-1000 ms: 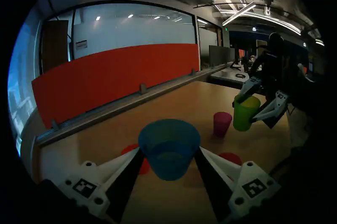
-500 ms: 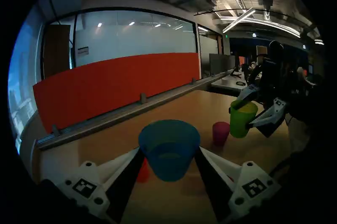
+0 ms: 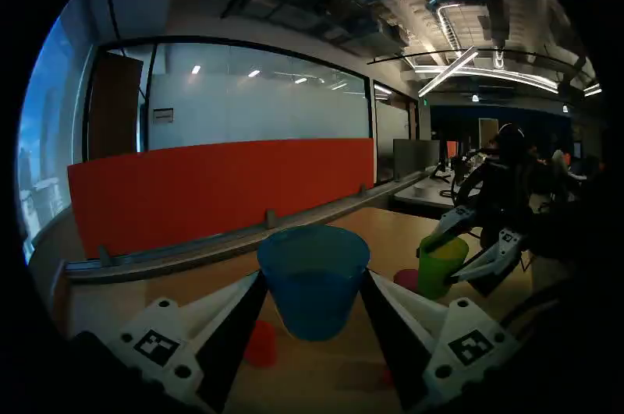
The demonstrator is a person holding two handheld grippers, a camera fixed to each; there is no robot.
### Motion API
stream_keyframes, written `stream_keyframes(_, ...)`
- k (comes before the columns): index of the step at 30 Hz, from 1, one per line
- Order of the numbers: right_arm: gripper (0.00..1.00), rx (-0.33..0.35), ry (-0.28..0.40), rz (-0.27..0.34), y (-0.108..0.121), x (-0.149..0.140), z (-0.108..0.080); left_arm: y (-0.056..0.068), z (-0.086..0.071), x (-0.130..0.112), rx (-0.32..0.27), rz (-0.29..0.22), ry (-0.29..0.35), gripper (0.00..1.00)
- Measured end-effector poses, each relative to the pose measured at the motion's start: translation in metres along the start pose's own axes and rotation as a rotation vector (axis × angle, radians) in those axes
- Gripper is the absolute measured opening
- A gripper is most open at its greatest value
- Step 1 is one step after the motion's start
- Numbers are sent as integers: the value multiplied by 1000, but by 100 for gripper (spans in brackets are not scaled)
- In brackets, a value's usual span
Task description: Pour water
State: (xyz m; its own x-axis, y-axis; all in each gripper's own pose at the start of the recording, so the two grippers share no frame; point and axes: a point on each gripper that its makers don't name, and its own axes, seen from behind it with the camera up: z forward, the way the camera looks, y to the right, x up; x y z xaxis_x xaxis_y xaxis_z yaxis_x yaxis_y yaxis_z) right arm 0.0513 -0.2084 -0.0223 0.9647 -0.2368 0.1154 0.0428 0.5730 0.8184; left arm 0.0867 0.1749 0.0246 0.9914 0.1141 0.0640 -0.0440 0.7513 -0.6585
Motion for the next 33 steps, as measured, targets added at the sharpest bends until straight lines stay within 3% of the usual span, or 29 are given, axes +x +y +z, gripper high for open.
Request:
stream_keyframes(15, 90, 10, 10, -13, 1, 3, 8, 0, 0, 36, 3, 2, 86, 83)
stream_keyframes(25, 89, 26, 30, -13, -3, 9, 14, 2, -1, 49, 11, 49, 99, 83)
stream_keyframes(33, 89, 31, 53, -7, -3, 17, 20, 1, -3, 57, 28, 117, 96, 83)
